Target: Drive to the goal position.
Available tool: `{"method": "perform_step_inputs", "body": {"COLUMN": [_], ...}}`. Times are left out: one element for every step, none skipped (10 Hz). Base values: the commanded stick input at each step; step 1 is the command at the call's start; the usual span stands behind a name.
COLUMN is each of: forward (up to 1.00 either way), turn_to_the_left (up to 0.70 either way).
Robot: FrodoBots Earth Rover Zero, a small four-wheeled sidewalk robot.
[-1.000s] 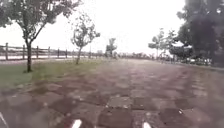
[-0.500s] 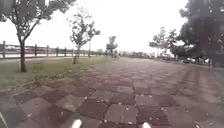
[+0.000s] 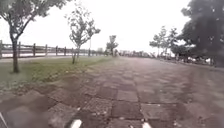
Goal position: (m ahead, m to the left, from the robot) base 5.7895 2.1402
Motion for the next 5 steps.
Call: {"method": "perform_step_inputs", "body": {"forward": [0.70, 0.70, 0.70, 0.70, 0.70], "turn_to_the_left": [0.00, 0.00, 0.00, 0.00, 0.00]}}
